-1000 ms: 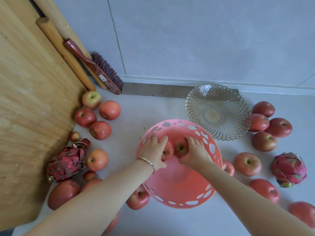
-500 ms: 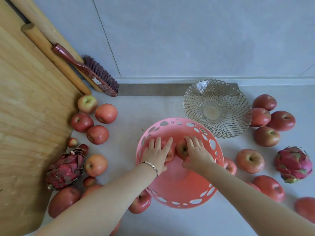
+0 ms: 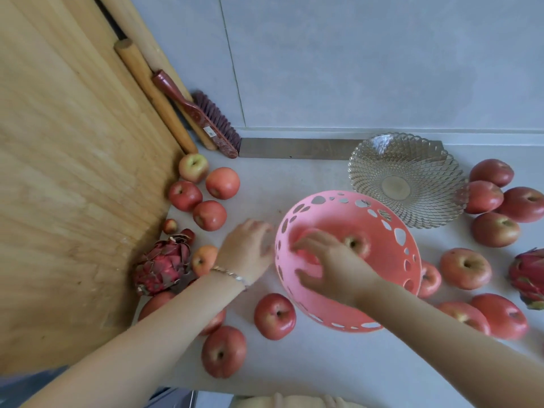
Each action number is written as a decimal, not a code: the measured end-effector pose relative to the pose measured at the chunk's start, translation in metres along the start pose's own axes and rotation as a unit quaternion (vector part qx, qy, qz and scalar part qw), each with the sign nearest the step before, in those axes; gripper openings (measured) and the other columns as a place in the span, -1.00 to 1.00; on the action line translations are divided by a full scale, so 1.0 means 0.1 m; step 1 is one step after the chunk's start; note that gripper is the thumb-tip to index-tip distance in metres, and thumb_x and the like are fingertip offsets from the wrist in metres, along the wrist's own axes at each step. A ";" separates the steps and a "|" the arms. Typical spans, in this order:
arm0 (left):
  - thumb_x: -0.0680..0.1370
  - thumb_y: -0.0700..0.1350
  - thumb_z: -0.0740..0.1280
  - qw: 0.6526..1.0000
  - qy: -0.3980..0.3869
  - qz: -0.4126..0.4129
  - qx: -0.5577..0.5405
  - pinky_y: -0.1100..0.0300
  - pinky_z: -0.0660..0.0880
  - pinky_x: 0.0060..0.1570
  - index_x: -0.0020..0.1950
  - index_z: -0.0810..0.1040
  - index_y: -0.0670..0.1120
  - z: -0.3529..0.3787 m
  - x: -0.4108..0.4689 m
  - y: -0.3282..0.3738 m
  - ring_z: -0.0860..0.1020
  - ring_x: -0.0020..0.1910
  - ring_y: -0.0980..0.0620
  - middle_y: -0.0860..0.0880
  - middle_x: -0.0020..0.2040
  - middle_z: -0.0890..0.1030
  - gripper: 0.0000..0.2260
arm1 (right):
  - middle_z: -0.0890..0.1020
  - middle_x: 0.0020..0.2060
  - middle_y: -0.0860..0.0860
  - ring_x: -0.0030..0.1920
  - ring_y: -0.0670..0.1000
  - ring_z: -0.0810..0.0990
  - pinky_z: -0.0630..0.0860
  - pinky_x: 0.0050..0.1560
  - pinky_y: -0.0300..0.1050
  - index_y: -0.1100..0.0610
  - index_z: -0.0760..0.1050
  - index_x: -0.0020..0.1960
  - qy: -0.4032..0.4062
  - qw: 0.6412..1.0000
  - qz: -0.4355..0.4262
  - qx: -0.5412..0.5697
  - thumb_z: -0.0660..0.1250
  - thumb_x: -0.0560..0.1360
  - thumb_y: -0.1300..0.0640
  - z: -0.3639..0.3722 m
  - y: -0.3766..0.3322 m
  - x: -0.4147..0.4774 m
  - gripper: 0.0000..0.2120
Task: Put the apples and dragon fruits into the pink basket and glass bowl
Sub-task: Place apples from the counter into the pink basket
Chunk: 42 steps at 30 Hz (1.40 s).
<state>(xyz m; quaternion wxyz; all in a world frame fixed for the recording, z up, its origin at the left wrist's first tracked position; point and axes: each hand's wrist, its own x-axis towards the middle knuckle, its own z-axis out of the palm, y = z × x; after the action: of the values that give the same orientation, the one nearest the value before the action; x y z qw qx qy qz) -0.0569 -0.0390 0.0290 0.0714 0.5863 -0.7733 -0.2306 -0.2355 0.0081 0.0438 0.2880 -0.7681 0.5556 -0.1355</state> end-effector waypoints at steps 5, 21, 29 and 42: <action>0.45 -0.13 0.33 0.989 -0.051 -0.115 0.071 0.01 0.41 0.19 0.30 0.41 -0.08 0.00 -0.27 -0.51 0.44 0.24 -0.17 -0.13 0.28 0.41 -0.59 | 0.51 0.19 0.15 0.23 0.17 0.44 0.07 0.43 0.06 0.13 0.34 0.32 -0.238 0.929 -0.117 -0.260 0.42 0.34 -0.02 0.60 -0.49 0.16 -0.39; 0.47 0.02 0.33 0.938 -0.093 -0.171 0.287 0.07 0.33 0.22 0.41 0.22 0.04 0.23 -0.15 -0.77 0.37 0.28 -0.17 -0.12 0.30 0.38 -0.45 | 0.29 0.15 0.13 -0.02 0.21 0.50 0.47 -0.08 -0.08 0.03 0.19 0.34 -0.080 0.994 0.032 -0.072 0.49 0.18 0.02 0.26 -0.56 0.10 -0.19; 0.05 -0.03 0.56 0.980 0.083 -0.079 0.162 -0.02 0.44 -0.17 0.11 0.58 -0.03 -0.02 -0.12 -0.38 0.50 -0.07 -0.28 -0.22 -0.02 0.55 -0.38 | 0.31 0.06 0.02 -0.12 0.09 0.48 0.43 -0.11 -0.10 -0.06 0.27 0.25 -0.051 0.964 0.249 -0.077 0.48 0.15 -0.09 -0.29 0.28 -0.35 -0.27; 0.29 0.04 0.44 0.999 -0.039 0.000 0.000 0.14 0.43 0.04 0.37 0.26 0.12 0.13 -0.35 0.58 0.32 0.19 -0.07 0.12 0.28 0.43 -0.31 | 0.35 0.15 0.09 0.17 0.15 0.42 0.46 0.04 -0.01 0.08 0.23 0.26 -0.060 0.948 0.304 -0.072 0.51 0.20 -0.01 0.27 0.70 -0.37 -0.26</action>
<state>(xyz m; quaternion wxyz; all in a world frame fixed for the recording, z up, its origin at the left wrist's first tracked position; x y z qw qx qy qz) -0.1022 0.0091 0.0487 0.0408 0.5771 -0.7753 -0.2535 -0.2879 0.0355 -0.0151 0.2926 -0.5882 0.7526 0.0448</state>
